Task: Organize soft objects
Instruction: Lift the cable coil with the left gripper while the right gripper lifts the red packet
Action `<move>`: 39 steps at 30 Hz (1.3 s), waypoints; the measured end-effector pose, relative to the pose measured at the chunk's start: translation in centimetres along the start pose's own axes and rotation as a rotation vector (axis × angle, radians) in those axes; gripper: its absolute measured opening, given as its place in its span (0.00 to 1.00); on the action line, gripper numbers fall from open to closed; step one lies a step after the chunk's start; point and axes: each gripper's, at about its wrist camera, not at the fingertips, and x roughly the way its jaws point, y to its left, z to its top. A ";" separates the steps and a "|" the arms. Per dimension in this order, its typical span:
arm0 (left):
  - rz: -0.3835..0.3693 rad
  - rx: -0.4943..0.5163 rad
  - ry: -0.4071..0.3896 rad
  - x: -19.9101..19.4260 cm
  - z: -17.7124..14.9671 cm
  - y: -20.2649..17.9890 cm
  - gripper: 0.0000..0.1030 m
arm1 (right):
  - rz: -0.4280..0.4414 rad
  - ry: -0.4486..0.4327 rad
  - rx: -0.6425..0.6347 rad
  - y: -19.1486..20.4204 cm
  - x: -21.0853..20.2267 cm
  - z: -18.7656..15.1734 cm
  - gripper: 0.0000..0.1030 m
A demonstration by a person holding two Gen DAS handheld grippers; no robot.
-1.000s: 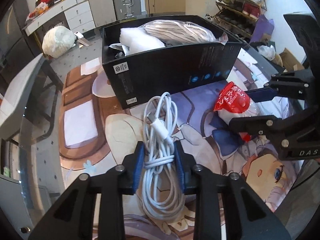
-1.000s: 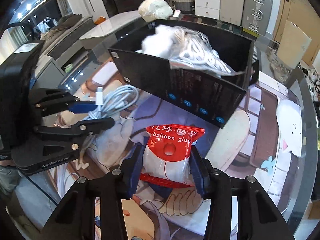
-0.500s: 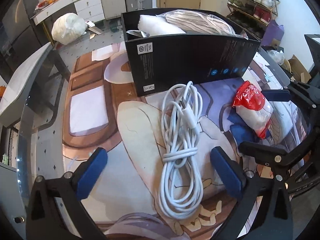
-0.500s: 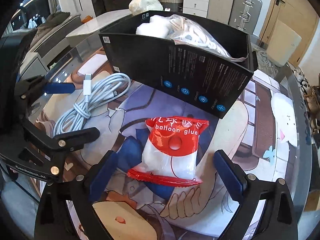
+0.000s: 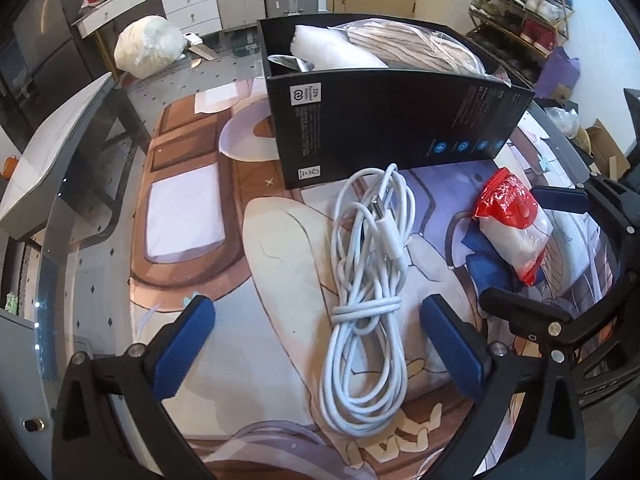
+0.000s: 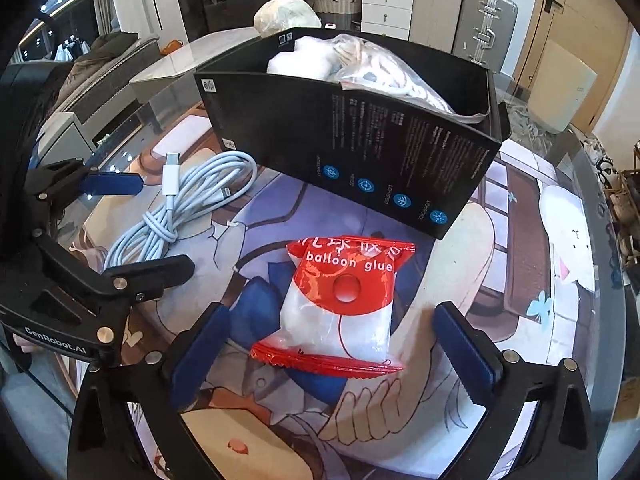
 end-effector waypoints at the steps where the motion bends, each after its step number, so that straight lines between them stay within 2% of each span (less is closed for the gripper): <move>1: 0.009 -0.004 -0.001 0.0 0.0 -0.1 0.82 | 0.005 0.004 0.009 -0.1 0.0 0.0 0.99; 2: 0.010 -0.004 0.003 0.0 0.0 -0.1 0.72 | 0.008 0.003 0.019 -0.3 -0.2 0.2 0.98; 4: -0.005 0.020 -0.008 -0.5 0.2 -0.6 0.64 | 0.009 0.001 0.031 -0.7 -0.4 0.3 0.90; 6: -0.021 0.048 -0.017 -0.9 0.1 -1.0 0.57 | 0.008 -0.009 0.024 -0.7 -0.8 0.4 0.71; 7: -0.026 0.057 -0.020 -1.0 0.1 -1.2 0.49 | 0.013 -0.009 0.023 -0.7 -0.9 0.5 0.69; 8: -0.029 0.062 -0.022 -1.0 0.1 -1.3 0.34 | 0.023 -0.009 0.026 -0.7 -1.0 0.5 0.64; 9: -0.033 0.069 -0.024 -1.1 0.1 -1.5 0.26 | 0.024 -0.010 0.024 -0.7 -1.1 0.6 0.55; 11: -0.041 0.085 -0.030 -1.3 0.2 -1.7 0.25 | 0.015 -0.009 0.002 -0.3 -1.3 0.7 0.46; 13: -0.053 0.095 -0.028 -1.5 0.3 -1.8 0.25 | 0.041 -0.008 0.003 -0.4 -1.3 0.7 0.43; 20: -0.038 0.111 -0.039 -1.9 0.4 -2.2 0.25 | 0.086 -0.030 -0.001 -0.3 -2.3 0.5 0.42; 25: -0.062 0.125 -0.116 -4.2 0.5 -2.8 0.25 | 0.098 -0.092 0.005 -0.7 -3.9 0.7 0.42; 27: -0.054 0.116 -0.162 -5.3 0.7 -2.6 0.25 | 0.088 -0.145 -0.015 -0.5 -5.1 0.8 0.42; 28: -0.049 0.115 -0.210 -6.2 0.8 -2.6 0.25 | 0.073 -0.171 -0.029 -0.3 -5.7 0.8 0.42; 31: -0.064 0.100 -0.321 -8.6 1.2 -2.2 0.25 | 0.079 -0.289 -0.037 -0.2 -8.3 1.0 0.42; 35: -0.069 0.059 -0.456 -11.0 1.4 -1.1 0.26 | 0.021 -0.512 -0.078 0.1 -12.1 0.4 0.42; 39: -0.064 0.049 -0.577 -12.7 1.1 -0.8 0.26 | 0.022 -0.641 -0.035 -0.6 -14.1 -0.6 0.42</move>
